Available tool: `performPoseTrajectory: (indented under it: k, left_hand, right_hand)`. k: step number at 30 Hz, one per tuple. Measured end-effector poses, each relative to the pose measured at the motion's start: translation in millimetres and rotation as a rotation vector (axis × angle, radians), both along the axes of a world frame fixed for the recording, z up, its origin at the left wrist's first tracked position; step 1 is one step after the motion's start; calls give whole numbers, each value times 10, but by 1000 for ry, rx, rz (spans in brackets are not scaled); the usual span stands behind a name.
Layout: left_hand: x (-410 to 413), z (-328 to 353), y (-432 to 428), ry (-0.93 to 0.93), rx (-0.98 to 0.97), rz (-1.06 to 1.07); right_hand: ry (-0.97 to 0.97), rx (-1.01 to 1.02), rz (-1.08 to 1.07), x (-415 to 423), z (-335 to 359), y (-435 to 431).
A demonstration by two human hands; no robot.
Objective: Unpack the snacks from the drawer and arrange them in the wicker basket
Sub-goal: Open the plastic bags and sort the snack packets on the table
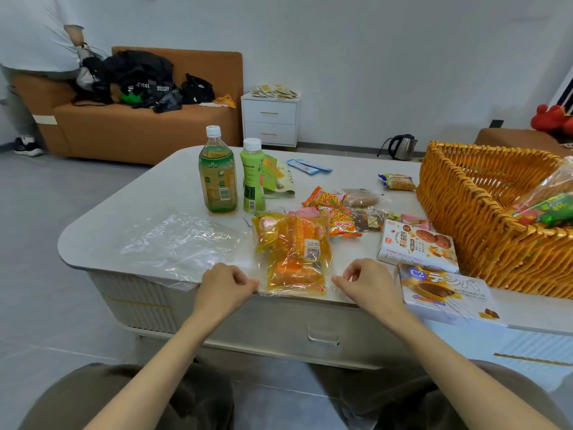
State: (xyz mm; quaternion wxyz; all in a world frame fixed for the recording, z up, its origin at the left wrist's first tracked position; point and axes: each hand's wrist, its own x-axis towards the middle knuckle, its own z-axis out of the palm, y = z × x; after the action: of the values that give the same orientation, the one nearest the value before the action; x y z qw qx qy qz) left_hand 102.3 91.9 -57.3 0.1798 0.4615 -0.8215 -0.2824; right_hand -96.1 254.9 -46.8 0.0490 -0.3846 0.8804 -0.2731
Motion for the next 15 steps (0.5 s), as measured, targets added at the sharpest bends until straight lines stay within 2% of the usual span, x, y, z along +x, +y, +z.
performPoseTrajectory:
  k: [3,5,8,12,15]
  left_hand:
    - [-54,13,66,5,9,37]
    - [-105,26,113,70,132,46]
    - [-218,52,188,109,283,42]
    - [-298,0,211,14,152,80]
    - [-231,-44,98,240,245,59]
  right_hand:
    - [475,-212,108,41,-83,-24]
    - [651,-329,320,108,-117,-77]
    - [686,-289,525,258,-228,-135]
    - [653,-96,508,319,-409,-186]
    - [726,-78,530,245,-420,-169]
